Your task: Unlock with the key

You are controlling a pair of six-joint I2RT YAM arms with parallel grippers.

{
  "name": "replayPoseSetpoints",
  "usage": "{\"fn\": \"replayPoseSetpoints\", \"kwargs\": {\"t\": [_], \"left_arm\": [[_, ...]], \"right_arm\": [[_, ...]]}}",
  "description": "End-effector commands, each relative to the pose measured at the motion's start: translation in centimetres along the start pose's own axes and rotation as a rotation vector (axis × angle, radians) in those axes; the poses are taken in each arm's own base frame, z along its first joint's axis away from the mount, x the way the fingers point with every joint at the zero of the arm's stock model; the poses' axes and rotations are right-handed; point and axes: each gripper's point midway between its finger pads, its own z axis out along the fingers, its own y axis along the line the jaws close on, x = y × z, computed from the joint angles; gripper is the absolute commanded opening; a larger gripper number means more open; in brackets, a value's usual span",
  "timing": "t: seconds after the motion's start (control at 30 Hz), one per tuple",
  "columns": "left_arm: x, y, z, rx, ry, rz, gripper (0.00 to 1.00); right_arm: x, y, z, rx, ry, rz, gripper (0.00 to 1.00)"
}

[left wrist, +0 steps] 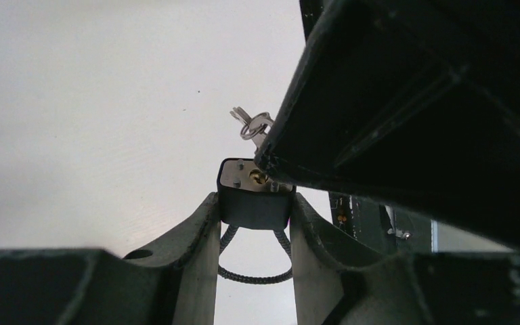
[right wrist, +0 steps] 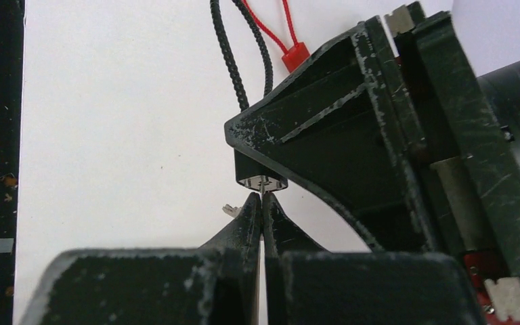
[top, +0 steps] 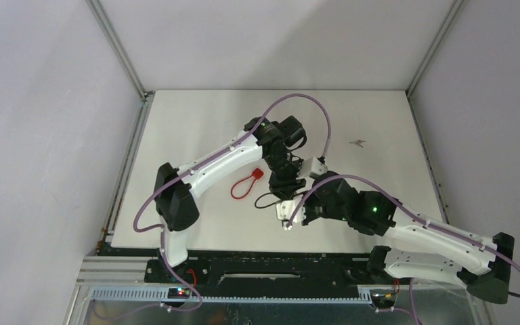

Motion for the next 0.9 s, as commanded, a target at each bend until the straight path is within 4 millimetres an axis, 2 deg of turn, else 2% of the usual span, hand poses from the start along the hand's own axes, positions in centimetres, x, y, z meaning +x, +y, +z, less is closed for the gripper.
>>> {"fn": "replayPoseSetpoints", "kwargs": {"t": [0.0, 0.33, 0.47, 0.67, 0.87], "left_arm": [[-2.6, -2.7, -2.1, 0.079, -0.148, 0.103, 0.00], [-2.5, -2.8, -2.2, 0.123, -0.152, 0.098, 0.00], [-2.7, -2.2, -2.3, 0.097, -0.149, 0.078, 0.00], [-2.3, -0.9, -1.9, 0.049, -0.118, 0.040, 0.00], [-2.4, 1.7, -2.1, -0.094, -0.088, -0.019, 0.00]], "right_arm": [[-0.7, 0.2, 0.4, 0.025, -0.052, -0.082, 0.00], [0.1, -0.9, 0.0, 0.166, 0.024, -0.215, 0.00], [-0.5, -0.7, 0.1, 0.170, 0.013, -0.221, 0.00], [-1.9, -0.3, -0.4, 0.130, -0.049, -0.175, 0.00], [-2.7, -0.6, -1.0, 0.087, -0.077, -0.116, 0.00]]}}
